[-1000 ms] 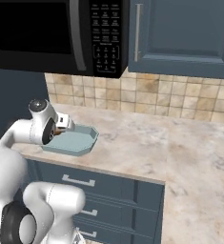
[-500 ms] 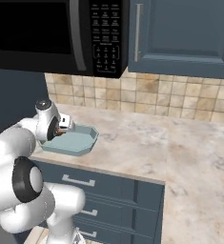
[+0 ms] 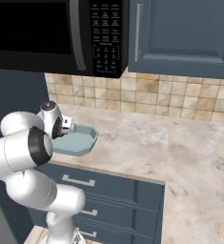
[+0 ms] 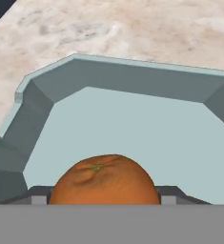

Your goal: Pick the tangerine and pear from the fridge and place them inside the tupperware on the counter.

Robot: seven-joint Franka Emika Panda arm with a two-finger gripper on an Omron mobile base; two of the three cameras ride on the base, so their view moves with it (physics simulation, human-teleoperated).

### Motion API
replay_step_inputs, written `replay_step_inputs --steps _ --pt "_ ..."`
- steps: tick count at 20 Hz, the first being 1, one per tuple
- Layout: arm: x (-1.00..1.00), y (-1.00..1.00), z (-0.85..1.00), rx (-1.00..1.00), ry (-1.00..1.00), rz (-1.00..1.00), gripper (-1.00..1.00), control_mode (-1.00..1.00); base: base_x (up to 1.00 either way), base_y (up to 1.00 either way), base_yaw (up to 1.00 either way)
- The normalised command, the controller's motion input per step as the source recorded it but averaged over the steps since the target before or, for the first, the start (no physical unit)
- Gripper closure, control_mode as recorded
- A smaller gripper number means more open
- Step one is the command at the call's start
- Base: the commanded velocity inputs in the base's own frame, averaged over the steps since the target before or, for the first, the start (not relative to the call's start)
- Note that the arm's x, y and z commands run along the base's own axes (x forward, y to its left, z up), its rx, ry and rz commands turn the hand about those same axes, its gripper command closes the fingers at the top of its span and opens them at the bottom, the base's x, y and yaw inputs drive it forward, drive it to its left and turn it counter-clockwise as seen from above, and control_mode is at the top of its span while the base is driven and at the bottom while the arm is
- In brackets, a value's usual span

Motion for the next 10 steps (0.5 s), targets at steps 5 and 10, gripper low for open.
replay_step_inputs --steps 5,10 --pt "0.36 0.05 -0.33 0.00 0.03 0.00 1.00 -1.00 0.00 0.00 0.00" --pt "0.28 0.05 -0.31 0.00 0.05 0.00 1.00 -1.00 0.00 0.00 0.00"
